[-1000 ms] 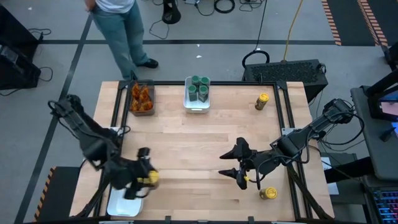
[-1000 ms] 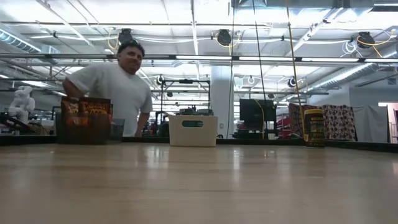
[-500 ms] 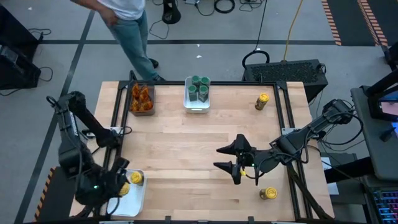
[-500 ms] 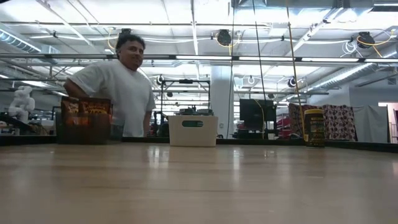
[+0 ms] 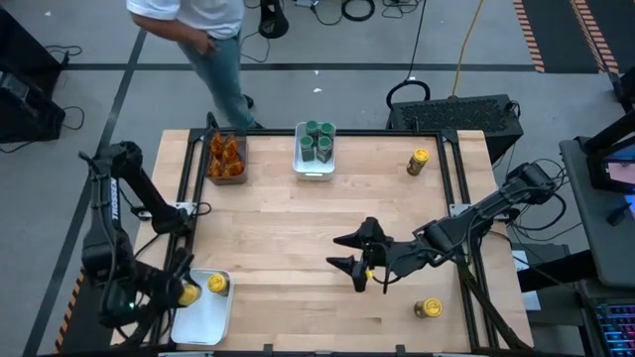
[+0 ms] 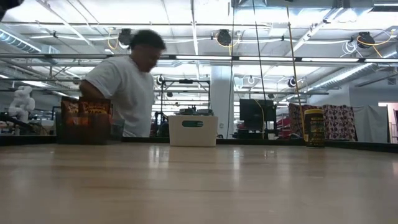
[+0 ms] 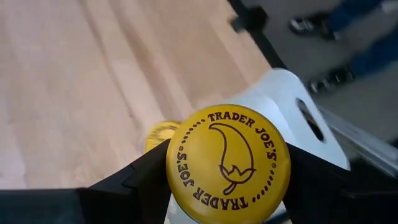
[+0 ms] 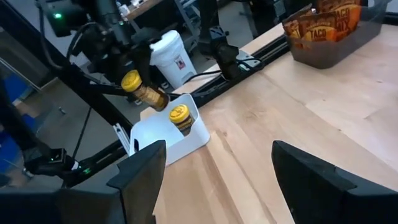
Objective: Sort spices by type
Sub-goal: Put the bottom left yellow seasoning bottle into the bottom white bin
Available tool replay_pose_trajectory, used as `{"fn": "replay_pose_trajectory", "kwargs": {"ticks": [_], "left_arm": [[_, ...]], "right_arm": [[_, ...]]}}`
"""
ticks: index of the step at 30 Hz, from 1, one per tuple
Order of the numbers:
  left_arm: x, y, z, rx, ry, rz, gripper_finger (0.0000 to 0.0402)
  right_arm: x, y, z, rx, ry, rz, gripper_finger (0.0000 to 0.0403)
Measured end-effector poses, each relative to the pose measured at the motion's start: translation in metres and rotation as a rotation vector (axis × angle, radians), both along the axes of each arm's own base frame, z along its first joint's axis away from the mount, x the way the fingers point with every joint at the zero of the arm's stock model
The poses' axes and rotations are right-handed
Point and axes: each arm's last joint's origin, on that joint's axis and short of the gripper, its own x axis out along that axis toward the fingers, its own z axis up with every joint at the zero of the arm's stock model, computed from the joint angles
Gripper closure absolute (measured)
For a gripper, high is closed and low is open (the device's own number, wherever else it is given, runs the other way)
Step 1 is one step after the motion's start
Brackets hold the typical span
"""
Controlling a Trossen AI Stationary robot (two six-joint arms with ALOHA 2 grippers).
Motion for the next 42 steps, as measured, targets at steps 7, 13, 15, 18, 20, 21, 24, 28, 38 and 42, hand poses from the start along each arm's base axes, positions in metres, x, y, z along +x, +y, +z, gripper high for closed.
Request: {"fn": "replay_pose_trajectory", "kwargs": {"ticks": [7, 13, 15, 18, 20, 21, 24, 28, 38, 42], "left_arm": [[-0.006, 0.019, -0.013, -0.095, -0.049, 0.125, 0.0153], [-0.008, 0.021, -0.027, -0.079, -0.016, 0.125, 0.0153], [-0.009, 0.022, -0.034, -0.062, -0.011, 0.131, 0.0153], [-0.009, 0.024, -0.044, -0.03, 0.008, 0.129, 0.0153], [-0.009, 0.024, -0.049, -0.036, 0.007, 0.13, 0.0153], [-0.009, 0.023, -0.051, -0.045, 0.006, 0.129, 0.0153], [-0.009, 0.022, -0.06, -0.048, 0.018, 0.124, 0.0153], [-0.009, 0.023, -0.071, -0.038, 0.021, 0.125, 0.0153], [-0.01, 0.025, -0.079, -0.013, 0.012, 0.128, 0.0153], [-0.01, 0.025, -0.079, -0.013, 0.013, 0.128, 0.0151]], "right_arm": [[0.002, -0.001, 0.002, -0.003, -0.023, 0.0, 0.0129], [0.002, -0.001, 0.002, -0.018, -0.022, 0.004, 0.0129], [0.002, -0.001, 0.002, -0.02, -0.02, 0.004, 0.0129], [0.002, -0.001, 0.001, -0.033, -0.015, 0.008, 0.0129], [0.002, -0.001, 0.001, -0.044, -0.014, 0.011, 0.0129], [0.002, -0.002, 0.001, -0.046, -0.013, 0.011, 0.0129], [0.003, -0.003, 0.001, -0.05, -0.012, 0.006, 0.0129], [0.005, -0.007, 0.001, -0.065, -0.01, 0.001, 0.0129], [0.009, -0.015, 0.001, -0.06, 0.001, 0.02, 0.0129], [0.01, -0.016, 0.001, -0.077, 0.002, 0.024, 0.0129]]}}
